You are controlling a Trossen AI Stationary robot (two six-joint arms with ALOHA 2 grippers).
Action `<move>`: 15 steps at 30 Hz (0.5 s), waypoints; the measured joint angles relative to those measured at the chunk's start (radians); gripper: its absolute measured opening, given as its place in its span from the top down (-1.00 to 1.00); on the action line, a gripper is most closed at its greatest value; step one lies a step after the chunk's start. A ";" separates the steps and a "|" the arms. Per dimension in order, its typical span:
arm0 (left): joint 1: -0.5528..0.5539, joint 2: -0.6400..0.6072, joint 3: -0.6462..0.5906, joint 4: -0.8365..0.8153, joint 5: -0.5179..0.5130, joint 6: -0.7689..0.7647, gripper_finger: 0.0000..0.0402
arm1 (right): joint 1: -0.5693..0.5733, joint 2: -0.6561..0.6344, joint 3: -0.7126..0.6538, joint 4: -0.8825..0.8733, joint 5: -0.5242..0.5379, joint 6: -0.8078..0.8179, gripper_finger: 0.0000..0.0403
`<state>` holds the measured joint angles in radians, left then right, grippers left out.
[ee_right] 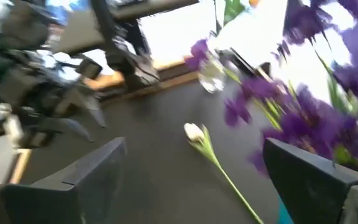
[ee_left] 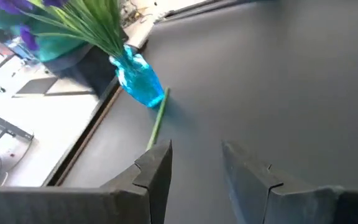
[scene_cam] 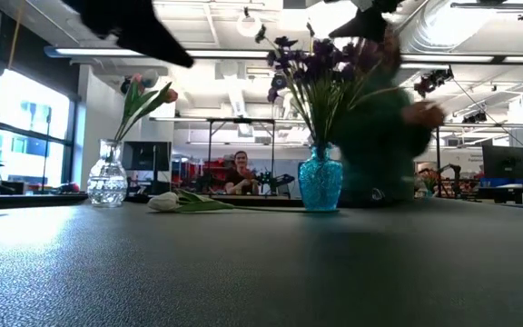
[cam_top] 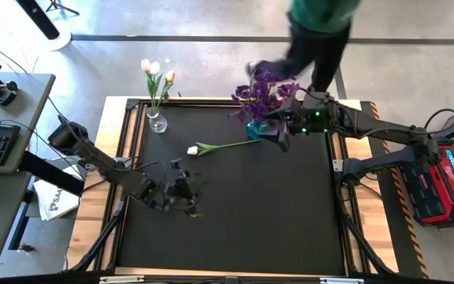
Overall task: Sort flowers into vase by color
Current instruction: Adjust the violet flower
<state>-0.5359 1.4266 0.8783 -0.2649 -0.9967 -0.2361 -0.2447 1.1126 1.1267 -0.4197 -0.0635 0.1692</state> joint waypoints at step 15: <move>0.457 0.184 0.000 1.056 0.726 0.715 0.37 | -0.013 0.000 -0.008 0.223 -0.114 -0.039 -0.85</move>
<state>-0.0789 1.6109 0.8783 0.7910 -0.2704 0.4786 -0.2577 1.1130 1.1184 -0.1967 -0.1777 0.1307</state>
